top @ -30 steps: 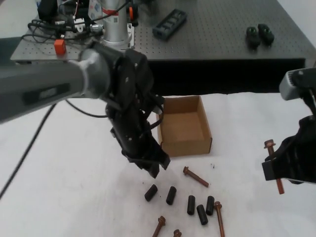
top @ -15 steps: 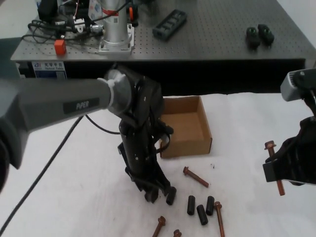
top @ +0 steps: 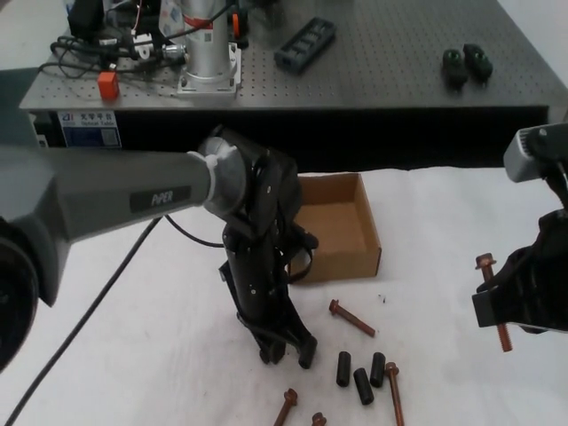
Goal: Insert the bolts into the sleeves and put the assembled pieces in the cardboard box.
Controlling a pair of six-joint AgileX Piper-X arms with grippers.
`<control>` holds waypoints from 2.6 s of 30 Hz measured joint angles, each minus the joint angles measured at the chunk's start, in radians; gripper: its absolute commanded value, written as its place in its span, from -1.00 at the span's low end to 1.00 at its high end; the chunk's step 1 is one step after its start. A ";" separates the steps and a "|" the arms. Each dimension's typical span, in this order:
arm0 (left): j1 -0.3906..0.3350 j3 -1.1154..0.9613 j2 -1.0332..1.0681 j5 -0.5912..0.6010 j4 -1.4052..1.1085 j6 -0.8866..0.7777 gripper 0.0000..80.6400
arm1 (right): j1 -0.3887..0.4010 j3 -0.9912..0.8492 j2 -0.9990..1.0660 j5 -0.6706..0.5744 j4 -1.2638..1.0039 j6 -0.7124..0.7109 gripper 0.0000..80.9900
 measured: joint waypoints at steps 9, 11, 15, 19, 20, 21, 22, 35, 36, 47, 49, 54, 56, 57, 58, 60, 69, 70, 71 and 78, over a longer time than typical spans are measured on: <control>-0.002 0.013 -0.070 0.036 0.008 -0.034 -0.98 | 0.000 0.000 -0.018 -0.042 -0.046 0.000 -0.96; 0.004 0.036 -0.160 0.081 -0.044 -0.086 -0.98 | 0.000 0.000 -0.046 -0.127 -0.149 0.027 -0.96; 0.008 0.192 -0.450 0.184 -0.297 -0.192 -0.98 | 0.000 0.000 -0.101 -0.254 -0.312 0.131 -0.96; -0.009 0.429 -0.732 0.378 -0.600 -0.306 -0.98 | 0.030 0.000 -0.094 -0.468 -0.692 0.343 -0.96; -0.016 0.468 -0.775 0.419 -0.667 -0.333 -0.98 | 0.041 0.000 -0.086 -0.479 -0.761 0.375 -0.96; -0.024 0.510 -0.820 0.463 -0.726 -0.355 -0.98 | 0.053 0.000 -0.076 -0.486 -0.831 0.416 -0.96; -0.031 0.546 -0.861 0.495 -0.772 -0.376 -0.98 | 0.064 0.000 -0.066 -0.493 -0.883 0.453 -0.96; -0.043 0.623 -0.973 0.647 -0.937 -0.450 -0.98 | 0.133 0.000 0.013 -0.581 -0.973 0.539 -0.96; -0.043 0.623 -0.973 0.647 -0.937 -0.450 -0.98 | 0.133 0.000 0.013 -0.592 -0.962 0.531 -0.96; -0.043 0.623 -0.973 0.621 -0.937 -0.499 -0.98 | 0.136 0.000 0.013 -0.649 -0.890 0.492 -0.96; -0.043 0.623 -0.973 0.616 -0.937 -0.508 -0.98 | 0.136 0.000 0.013 -0.652 -0.884 0.482 -0.96; -0.043 0.623 -0.973 0.617 -0.937 -0.517 -0.98 | 0.136 0.000 0.013 -0.660 -0.870 0.470 -0.96; -0.043 0.623 -0.973 0.623 -0.937 -0.517 -0.98 | 0.136 0.000 0.013 -0.662 -0.867 0.460 -0.96; -0.043 0.623 -0.973 0.638 -0.937 -0.519 -0.98 | 0.136 0.000 0.013 -0.663 -0.868 0.457 -0.96; -0.043 0.623 -0.973 0.649 -0.937 -0.519 -0.98 | 0.136 0.000 0.013 -0.662 -0.865 0.455 -0.96; -0.043 0.623 -0.973 0.666 -0.937 -0.519 -0.98 | 0.136 0.000 0.013 -0.668 -0.863 0.455 -0.96; -0.043 0.623 -0.973 0.687 -0.937 -0.519 -0.98 | 0.136 0.000 0.013 -0.711 -0.861 0.453 -0.96; -0.043 0.623 -0.973 0.688 -0.937 -0.519 -0.98 | 0.136 0.000 0.013 -0.712 -0.861 0.451 -0.96; -0.043 0.623 -0.973 0.691 -0.937 -0.519 -0.98 | 0.136 0.000 0.013 -0.715 -0.861 0.449 -0.96; -0.043 0.623 -0.973 0.703 -0.956 -0.546 -0.98 | 0.136 0.000 0.013 -0.726 -0.861 0.448 -0.96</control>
